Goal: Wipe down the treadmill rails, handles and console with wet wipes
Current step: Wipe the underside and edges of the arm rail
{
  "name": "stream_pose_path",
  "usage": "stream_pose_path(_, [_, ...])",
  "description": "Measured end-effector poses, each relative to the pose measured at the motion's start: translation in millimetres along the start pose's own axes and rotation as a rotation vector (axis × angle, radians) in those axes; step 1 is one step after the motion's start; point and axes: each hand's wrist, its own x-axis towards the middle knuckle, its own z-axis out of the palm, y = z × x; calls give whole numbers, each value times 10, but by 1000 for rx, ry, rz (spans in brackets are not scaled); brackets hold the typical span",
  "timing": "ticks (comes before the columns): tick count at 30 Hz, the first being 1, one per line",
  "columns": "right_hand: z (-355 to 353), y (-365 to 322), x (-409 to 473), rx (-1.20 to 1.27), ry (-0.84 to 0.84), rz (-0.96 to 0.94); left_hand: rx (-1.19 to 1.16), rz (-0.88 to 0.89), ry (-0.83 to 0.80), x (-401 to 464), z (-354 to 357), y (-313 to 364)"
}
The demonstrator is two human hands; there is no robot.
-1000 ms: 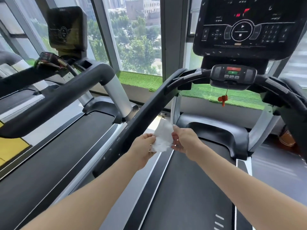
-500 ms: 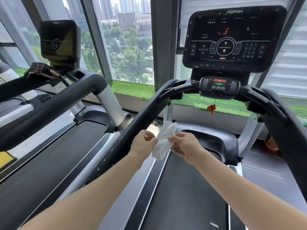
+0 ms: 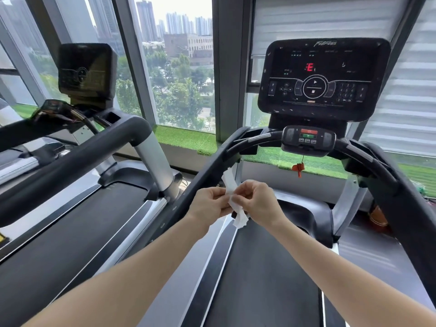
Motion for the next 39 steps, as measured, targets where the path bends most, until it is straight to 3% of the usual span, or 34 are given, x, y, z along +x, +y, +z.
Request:
stream_pose_path(3, [18,-76,43,-217,14,-92,16,10,0,10,-55,36])
stream_pose_path(7, [37,-144,106,-254,-20,-74,36,-1,3,11,-123,69])
stream_pose_path(9, [47,-154,141,-124,-41,2,32,0,-1,11,-157,89])
stream_pose_path(12, [70,-169,161,300,-88,172,-17,-8,20,14,-193,125])
stream_pose_path(14, [72,-187,163,403,-107,203,-87,-27,31,0,-210,141])
stream_pose_path(20, [73,-201,114,228,-186,82,-312,-144,-17,-37,-250,149])
stream_pose_path(27, [50,-239,66,68,-151,-23,-303,-151,-42,-44,-216,195])
stream_pose_path(35, [-23,-258,48,5,-88,-60,-514,-157,-110,-87,-195,159])
stream_pose_path(39, [-41,-298,43,153,-100,-21,-307,-86,-104,-93,-223,156])
